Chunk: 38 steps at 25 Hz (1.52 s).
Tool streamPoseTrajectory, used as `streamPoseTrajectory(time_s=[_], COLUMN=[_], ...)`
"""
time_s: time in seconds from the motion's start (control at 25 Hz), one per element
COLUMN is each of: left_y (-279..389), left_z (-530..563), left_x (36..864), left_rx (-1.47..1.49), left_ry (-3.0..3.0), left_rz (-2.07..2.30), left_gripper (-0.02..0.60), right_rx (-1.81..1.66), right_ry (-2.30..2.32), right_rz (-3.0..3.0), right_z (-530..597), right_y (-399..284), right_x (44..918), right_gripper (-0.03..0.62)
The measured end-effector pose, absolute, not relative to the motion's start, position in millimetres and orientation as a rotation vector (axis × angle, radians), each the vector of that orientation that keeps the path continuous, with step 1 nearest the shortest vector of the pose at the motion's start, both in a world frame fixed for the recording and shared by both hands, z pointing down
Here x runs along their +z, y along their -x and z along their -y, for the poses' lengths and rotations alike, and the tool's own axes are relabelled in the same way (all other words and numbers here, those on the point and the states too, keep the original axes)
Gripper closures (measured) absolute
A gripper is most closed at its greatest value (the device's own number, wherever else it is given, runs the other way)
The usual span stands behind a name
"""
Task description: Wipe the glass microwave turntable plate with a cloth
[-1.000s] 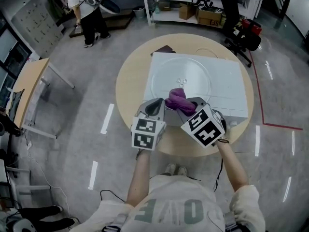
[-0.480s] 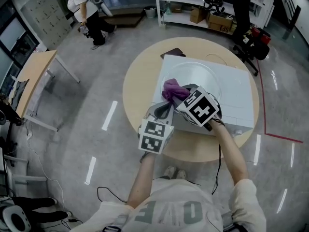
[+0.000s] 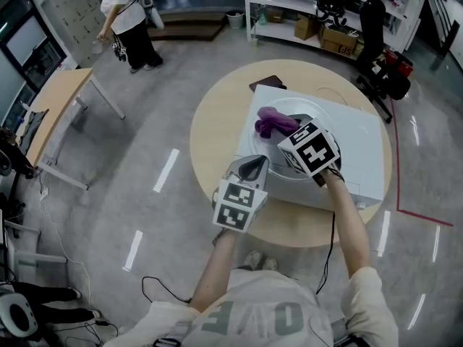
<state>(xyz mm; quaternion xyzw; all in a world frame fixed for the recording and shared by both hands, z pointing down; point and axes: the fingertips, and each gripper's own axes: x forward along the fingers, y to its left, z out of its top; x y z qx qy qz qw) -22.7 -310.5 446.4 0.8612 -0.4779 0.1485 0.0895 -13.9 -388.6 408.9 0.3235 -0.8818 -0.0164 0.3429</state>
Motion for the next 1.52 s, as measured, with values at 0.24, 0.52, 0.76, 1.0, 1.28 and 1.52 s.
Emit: streamPoseTrajectory(time_s=[0.24,0.52,0.76,1.0,1.28,1.52], left_y=[22,23,21,21,21,19], left_z=[311,310,312,313,313,311], left_x=[445,443,445,441,446,445], left_rx=[0.421,0.42,0.418,0.396,0.412,0.421], left_ry=[-2.564,-2.562,-2.562,-2.566,-2.561,-2.569], left_rz=[1.418,1.416,1.411,1.419,1.416,1.403], left_gripper=[0.578,0.578,0.578,0.578,0.578,0.578], right_rx=[-0.062,-0.078,-0.121,-0.152,-0.17,-0.164], right_ry=[-0.964,-0.877,-0.793,-0.666,-0.577,-0.567], right_rz=[2.235,2.227,2.244,2.255,2.269,2.272], right_z=[454,442,414,374,342,338], right_y=[-4,8,12,21,30,30], right_x=[406,423,428,431,432,436], right_gripper=[0.546,0.546,0.546,0.546,0.546,0.546])
